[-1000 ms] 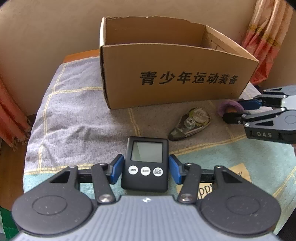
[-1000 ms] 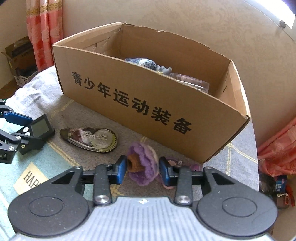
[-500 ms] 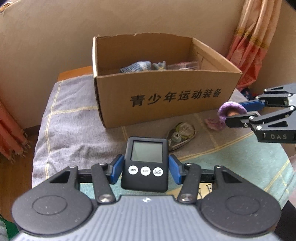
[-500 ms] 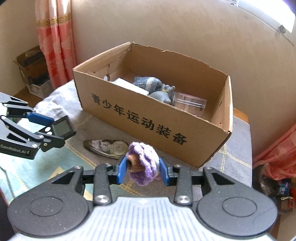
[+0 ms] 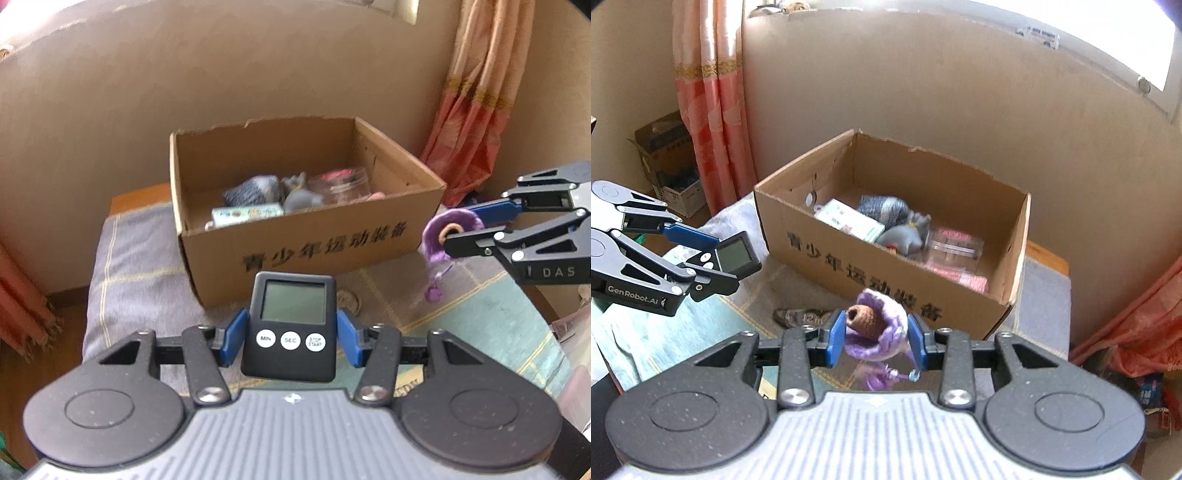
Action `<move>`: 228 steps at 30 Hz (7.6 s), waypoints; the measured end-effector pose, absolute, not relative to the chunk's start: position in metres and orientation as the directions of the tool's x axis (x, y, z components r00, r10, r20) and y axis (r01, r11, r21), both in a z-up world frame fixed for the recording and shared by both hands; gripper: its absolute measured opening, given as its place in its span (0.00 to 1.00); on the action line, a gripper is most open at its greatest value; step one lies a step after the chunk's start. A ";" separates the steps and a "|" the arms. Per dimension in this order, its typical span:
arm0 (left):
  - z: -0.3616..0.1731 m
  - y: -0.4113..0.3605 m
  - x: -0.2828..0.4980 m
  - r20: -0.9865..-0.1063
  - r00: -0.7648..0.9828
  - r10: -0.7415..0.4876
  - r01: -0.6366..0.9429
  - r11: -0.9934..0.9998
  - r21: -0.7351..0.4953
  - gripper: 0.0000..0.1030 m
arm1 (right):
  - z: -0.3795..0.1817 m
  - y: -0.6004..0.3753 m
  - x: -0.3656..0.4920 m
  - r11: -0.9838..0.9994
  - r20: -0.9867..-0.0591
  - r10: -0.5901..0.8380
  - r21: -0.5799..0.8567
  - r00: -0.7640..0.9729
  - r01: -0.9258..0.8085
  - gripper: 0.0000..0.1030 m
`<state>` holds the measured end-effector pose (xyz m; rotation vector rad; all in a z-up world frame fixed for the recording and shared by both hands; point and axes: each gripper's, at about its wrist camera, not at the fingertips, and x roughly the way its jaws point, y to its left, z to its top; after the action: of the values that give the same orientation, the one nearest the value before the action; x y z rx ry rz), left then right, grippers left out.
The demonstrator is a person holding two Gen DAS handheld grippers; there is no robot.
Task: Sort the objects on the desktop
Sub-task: 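Carry timer and flower toy over the cardboard box and open both tools, then move right tool to the clear tape roller and grasp it, then carry the tape roller over the box and open the right tool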
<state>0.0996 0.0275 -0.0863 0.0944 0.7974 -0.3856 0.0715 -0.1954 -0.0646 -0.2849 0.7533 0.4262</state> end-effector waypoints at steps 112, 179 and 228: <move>-0.029 -0.036 0.288 -0.751 0.637 -0.171 0.397 0.908 0.130 0.84 | -0.015 -0.192 0.187 0.897 -0.727 0.167 -0.168 0.666 -0.408 0.88; -0.084 0.056 0.075 -0.762 0.621 -0.181 0.304 0.952 0.022 0.98 | -0.185 -0.126 0.099 0.936 -0.833 0.193 -0.001 0.518 -0.351 1.00; -0.077 0.074 0.068 -0.755 0.628 -0.190 0.248 0.968 -0.037 0.98 | -0.139 -0.129 0.107 0.899 -0.802 0.236 -0.034 0.548 -0.437 0.90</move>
<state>0.0681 0.0738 -0.0772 0.0733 0.8564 -0.2514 0.1075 -0.1289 -0.1390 -0.2415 0.9079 0.4030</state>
